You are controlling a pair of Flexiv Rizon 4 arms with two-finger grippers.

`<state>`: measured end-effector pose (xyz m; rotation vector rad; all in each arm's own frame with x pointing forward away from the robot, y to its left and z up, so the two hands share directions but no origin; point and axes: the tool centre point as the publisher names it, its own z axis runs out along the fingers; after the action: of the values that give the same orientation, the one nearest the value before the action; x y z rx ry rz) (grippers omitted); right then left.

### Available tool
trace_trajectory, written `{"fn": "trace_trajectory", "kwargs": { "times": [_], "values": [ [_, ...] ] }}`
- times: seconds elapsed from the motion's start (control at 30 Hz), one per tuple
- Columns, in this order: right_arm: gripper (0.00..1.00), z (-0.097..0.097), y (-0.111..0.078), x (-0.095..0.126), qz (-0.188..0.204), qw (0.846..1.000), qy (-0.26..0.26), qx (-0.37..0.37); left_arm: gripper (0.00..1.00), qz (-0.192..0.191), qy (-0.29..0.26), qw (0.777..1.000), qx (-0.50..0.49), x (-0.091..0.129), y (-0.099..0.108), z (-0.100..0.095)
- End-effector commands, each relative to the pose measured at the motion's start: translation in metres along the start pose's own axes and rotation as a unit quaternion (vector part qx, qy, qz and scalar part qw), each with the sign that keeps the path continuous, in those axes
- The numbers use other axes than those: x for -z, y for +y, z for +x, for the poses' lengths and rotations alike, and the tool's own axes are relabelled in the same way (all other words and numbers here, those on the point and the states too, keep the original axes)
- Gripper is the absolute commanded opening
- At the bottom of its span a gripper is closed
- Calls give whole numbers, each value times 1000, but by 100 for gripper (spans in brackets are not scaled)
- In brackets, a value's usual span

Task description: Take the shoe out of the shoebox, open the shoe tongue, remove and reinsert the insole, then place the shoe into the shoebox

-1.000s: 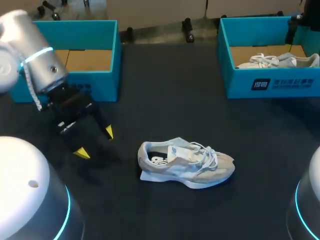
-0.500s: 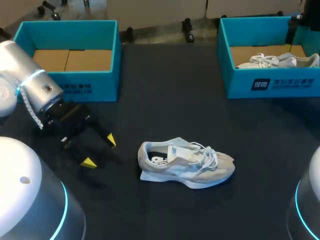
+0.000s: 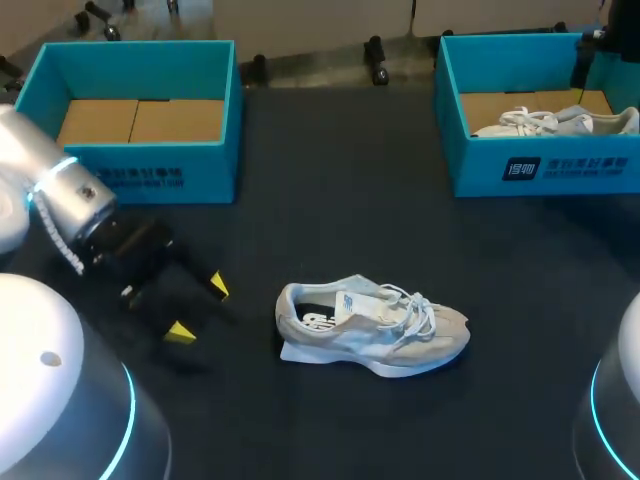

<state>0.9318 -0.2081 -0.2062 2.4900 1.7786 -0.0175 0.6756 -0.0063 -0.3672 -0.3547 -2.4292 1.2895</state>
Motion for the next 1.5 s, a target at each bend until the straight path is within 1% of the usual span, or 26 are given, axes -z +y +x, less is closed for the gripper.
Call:
{"fn": "trace_trajectory", "kwargs": {
  "times": [0.03,0.1,0.3,0.47,0.5,0.87,0.9,1.03,1.13,1.37,1.5],
  "values": [
    [100,0,-1,0,-1,1000,0,0,100,32,-43,999,4,-16,12,7],
    [100,0,-1,0,-1,1000,0,0,100,45,-49,998,5,-20,12,5],
    [100,0,-1,0,-1,1000,0,0,100,84,-69,994,18,-26,9,-9],
    [100,0,-1,0,-1,1000,0,0,100,121,-81,988,44,-32,9,-18],
    [100,0,-1,0,-1,1000,0,0,100,113,-73,990,52,-33,9,-19],
    [100,0,-1,0,-1,1000,0,0,100,113,-73,990,52,-33,9,-19],
    [100,0,-1,0,-1,1000,0,0,100,112,-83,989,53,-35,13,-21],
    [100,0,-1,0,-1,1000,0,0,100,149,-85,982,78,-31,22,-30],
    [100,0,-1,0,-1,1000,0,0,100,161,-93,979,84,-30,23,-34],
    [100,0,-1,0,-1,1000,0,0,100,162,-91,980,75,-32,21,-30],
    [100,0,-1,0,-1,1000,0,0,100,171,-89,979,71,-33,16,-30]
  ]
}}
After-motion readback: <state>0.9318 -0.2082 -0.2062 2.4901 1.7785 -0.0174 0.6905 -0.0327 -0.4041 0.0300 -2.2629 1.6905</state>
